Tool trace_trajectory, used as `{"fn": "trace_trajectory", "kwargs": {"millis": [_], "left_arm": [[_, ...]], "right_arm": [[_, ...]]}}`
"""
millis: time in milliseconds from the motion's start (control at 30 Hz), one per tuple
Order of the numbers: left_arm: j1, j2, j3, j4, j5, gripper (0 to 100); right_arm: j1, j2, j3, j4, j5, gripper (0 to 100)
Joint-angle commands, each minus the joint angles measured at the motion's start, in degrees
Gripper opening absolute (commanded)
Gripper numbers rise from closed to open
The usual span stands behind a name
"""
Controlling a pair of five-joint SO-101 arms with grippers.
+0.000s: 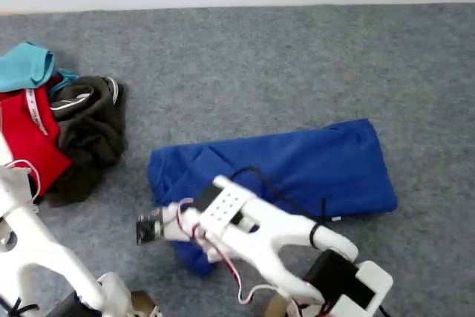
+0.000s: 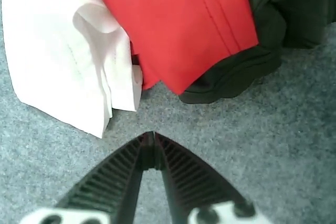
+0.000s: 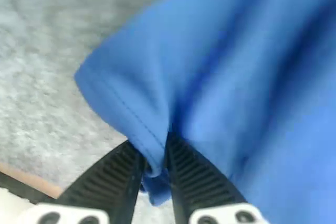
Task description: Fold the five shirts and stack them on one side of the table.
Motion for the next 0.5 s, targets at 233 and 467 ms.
{"fn": "trace_trajectory", "kwargs": {"millis": [233,467], "left_arm": [[-0.2,-1.8,-0.2,-0.9,-0.4,1],[-0.2,-1.7,-0.2,-0.9,-0.5,1]], "right_arm": [[10.9,2.5,-15.8,0.9,0.4,1.3],[16.4,13.7,-27.3,1.4,0.2,1.4]]}}
